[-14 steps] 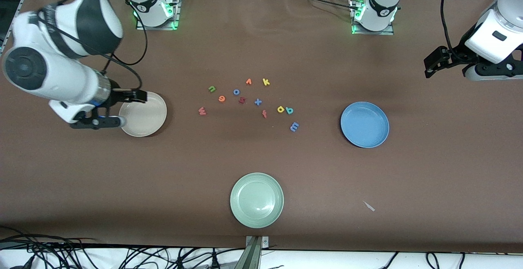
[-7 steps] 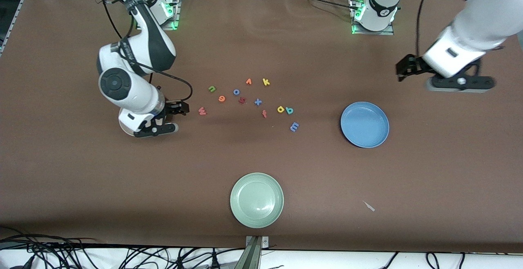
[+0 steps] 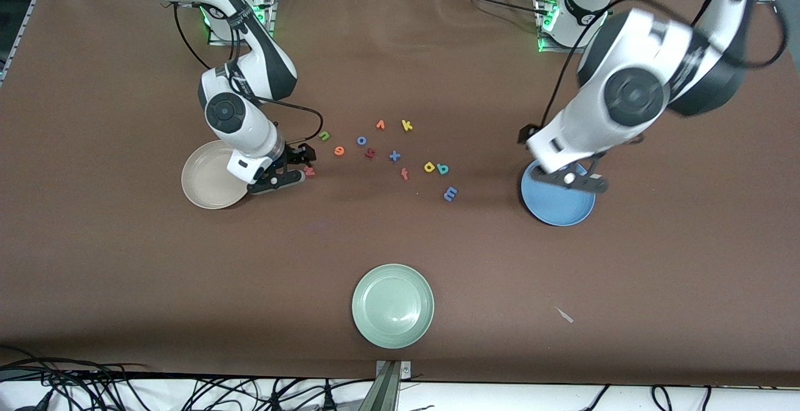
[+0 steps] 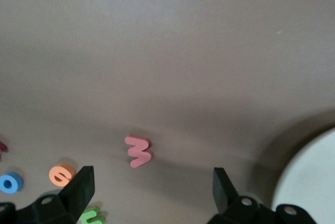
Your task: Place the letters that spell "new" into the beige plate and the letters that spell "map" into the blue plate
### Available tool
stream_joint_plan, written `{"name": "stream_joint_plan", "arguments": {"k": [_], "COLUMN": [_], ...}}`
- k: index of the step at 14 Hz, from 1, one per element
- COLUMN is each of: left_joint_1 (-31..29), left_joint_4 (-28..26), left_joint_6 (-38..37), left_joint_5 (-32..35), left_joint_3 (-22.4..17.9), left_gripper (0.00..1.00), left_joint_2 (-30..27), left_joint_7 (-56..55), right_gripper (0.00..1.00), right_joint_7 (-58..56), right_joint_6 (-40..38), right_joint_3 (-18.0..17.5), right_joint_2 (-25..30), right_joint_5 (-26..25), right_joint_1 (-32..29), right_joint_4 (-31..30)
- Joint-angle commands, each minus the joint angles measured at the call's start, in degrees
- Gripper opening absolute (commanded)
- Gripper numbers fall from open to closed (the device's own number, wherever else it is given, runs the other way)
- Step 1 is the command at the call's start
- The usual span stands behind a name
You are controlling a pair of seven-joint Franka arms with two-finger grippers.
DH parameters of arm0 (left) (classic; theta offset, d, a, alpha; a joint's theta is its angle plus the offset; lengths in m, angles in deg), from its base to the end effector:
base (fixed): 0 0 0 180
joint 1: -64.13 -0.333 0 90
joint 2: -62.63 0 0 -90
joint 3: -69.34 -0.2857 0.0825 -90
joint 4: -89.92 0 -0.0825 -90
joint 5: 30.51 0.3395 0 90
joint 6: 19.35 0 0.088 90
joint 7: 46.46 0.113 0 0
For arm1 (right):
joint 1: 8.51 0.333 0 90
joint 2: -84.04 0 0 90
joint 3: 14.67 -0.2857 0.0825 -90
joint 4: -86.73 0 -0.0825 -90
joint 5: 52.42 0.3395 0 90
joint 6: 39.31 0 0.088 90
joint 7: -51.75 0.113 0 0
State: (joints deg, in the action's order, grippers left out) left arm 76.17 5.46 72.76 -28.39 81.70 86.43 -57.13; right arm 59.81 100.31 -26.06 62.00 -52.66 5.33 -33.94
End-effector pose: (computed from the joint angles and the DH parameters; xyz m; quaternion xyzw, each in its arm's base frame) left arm 0.5471 -0.2253 0.4046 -0.9833 0.1186 0.1372 0.0163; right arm 0.4864 0.2289 0.2331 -0.9886 -0.1446 0.0325 0.0278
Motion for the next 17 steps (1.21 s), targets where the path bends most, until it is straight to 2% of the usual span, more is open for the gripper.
{"name": "stream_joint_plan", "arguments": {"k": [1,5,9,11,13,17], "left_joint_1": [3.9,5.8,9.0,10.2,11.2,12.0], "left_joint_4": [9.4,8.4,5.1,5.0,4.4,2.0], "left_joint_6": [3.3,16.4,24.1,25.8,26.0,26.0], "left_joint_5": [-0.9,-0.9,-0.5,-0.2,-0.1,0.3], "left_joint_3": [-0.1,-0.2,-0.2,-0.2,-0.2,-0.4], "left_gripper": [1.00,1.00,1.00,1.00,1.00,1.00], "left_joint_2": [10.5,17.5,21.6,23.2,23.6,23.6], "left_joint_7": [3.3,10.9,12.0,11.7,11.1,10.3], "right_gripper": [1.00,0.99,0.82,0.77,0.68,0.39], "right_joint_7": [-1.6,-2.9,-3.1,-3.1,-3.1,-3.2], "right_joint_6": [3.5,6.4,8.6,8.7,10.0,10.1], "right_joint_3": [-0.4,-0.4,-0.4,-0.4,-0.4,-0.4], "right_joint_2": [-2.2,-5.3,-6.8,-7.1,-7.8,-7.9], "right_joint_5": [-0.6,-3.8,-4.7,-4.8,-4.9,-5.0], "right_joint_1": [1.3,1.5,1.4,1.4,1.4,1.5], "right_joint_4": [-0.3,0.0,0.3,0.3,0.3,0.3]}}
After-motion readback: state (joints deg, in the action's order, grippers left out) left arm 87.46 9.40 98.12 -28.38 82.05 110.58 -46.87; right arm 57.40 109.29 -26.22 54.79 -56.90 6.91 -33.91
